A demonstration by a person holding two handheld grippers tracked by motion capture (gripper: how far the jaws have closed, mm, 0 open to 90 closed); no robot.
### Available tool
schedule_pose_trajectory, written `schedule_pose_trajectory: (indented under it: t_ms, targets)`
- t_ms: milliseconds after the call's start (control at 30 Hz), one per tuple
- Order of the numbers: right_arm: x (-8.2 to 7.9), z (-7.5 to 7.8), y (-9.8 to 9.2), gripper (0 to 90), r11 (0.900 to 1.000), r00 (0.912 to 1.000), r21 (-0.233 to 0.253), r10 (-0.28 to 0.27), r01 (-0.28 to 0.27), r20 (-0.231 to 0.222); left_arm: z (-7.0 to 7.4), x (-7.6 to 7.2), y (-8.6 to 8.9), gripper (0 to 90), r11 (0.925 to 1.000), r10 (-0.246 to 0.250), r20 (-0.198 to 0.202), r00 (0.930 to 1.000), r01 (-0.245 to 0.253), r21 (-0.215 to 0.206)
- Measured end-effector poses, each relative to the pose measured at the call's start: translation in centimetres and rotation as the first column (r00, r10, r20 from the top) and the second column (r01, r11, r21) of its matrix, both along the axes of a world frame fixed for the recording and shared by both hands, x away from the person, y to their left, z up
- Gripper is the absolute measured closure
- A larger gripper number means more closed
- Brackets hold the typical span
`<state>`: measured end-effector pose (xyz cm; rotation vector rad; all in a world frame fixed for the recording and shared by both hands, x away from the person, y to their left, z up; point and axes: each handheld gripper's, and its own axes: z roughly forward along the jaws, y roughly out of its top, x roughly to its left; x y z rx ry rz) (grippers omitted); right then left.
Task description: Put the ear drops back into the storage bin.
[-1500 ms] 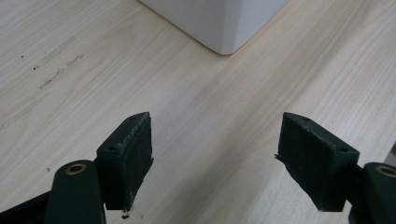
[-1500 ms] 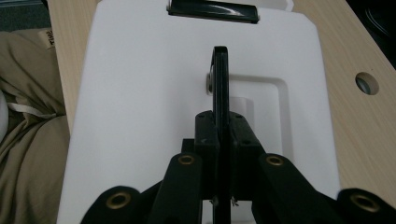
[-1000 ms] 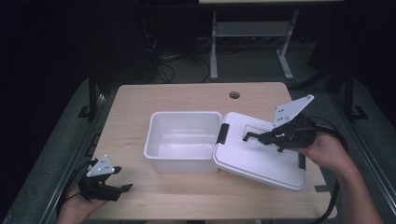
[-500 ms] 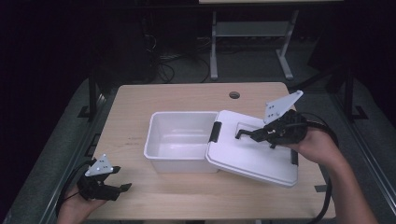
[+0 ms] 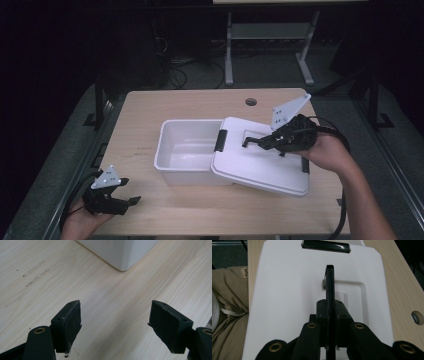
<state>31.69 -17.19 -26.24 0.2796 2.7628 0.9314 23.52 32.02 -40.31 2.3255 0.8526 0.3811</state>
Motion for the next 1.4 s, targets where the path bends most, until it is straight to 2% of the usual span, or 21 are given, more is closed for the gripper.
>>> schedule_pose_trajectory:
  t_ms: [300, 867, 1100, 1400]
  targets:
    - [0.4, 0.2, 0.6, 83.8, 1.0, 1.0, 0.004, 0.003, -0.003, 0.003, -0.1, 0.0, 0.0, 25.2, 1.0, -0.001, -0.001, 1.0, 0.001, -0.003]
    - [1.2, 0.8, 3.1, 83.8, 0.999, 0.9991, -0.002, 0.042, -0.042, 0.006, -0.1, -0.1, 0.0, 25.0, 1.0, 0.0, -0.001, 1.0, 0.0, -0.004]
    - [1.4, 1.0, 4.4, 83.8, 0.998, 0.9983, -0.004, 0.059, -0.059, 0.001, 0.0, -0.2, 0.2, 25.0, 0.9999, 0.0, 0.004, 1.0, 0.0, -0.017]
    - [1.9, 1.0, 5.3, 83.8, 0.997, 0.9969, -0.009, 0.078, -0.078, 0.009, 0.0, -0.3, 0.3, 24.9, 0.9999, 0.003, 0.005, 1.0, -0.003, -0.013]
